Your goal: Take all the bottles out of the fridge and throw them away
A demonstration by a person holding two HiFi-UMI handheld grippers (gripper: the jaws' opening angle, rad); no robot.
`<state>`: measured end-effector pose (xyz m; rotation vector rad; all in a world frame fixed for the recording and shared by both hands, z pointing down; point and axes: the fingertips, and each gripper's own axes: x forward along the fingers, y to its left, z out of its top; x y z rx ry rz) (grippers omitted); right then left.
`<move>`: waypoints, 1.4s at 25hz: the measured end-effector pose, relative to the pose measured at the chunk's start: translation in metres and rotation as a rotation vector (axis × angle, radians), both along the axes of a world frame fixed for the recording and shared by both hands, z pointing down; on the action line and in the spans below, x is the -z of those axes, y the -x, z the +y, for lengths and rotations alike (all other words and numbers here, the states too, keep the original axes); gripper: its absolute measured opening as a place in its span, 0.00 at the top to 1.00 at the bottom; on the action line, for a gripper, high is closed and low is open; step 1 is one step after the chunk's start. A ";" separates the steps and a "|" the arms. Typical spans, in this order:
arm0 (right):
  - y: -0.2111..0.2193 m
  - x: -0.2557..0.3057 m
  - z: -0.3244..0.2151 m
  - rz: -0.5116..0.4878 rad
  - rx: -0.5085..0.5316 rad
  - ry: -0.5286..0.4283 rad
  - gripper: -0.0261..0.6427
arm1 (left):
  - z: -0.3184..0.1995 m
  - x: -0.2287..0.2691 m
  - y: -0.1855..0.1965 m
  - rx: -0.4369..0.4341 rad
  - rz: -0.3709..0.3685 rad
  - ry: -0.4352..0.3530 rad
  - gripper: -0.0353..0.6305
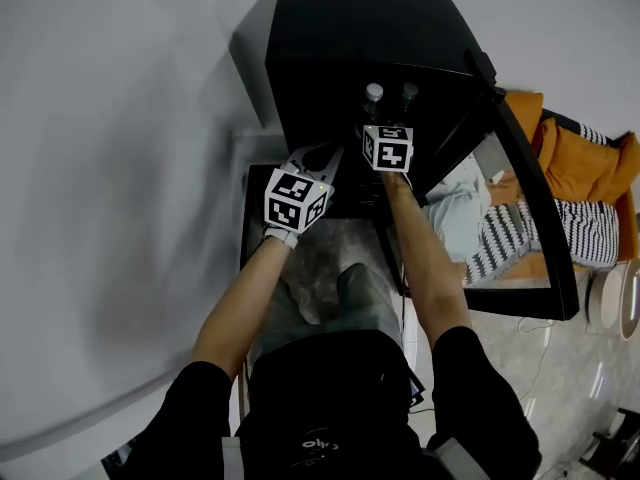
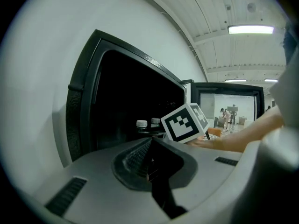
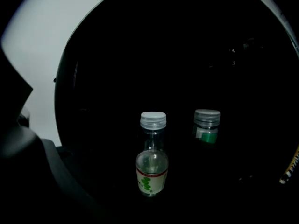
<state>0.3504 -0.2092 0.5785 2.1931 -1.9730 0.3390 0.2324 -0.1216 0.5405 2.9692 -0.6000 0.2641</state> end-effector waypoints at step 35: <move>0.034 0.084 0.126 -0.032 -0.071 0.048 0.67 | 0.055 0.084 0.007 -0.094 -0.063 0.091 0.94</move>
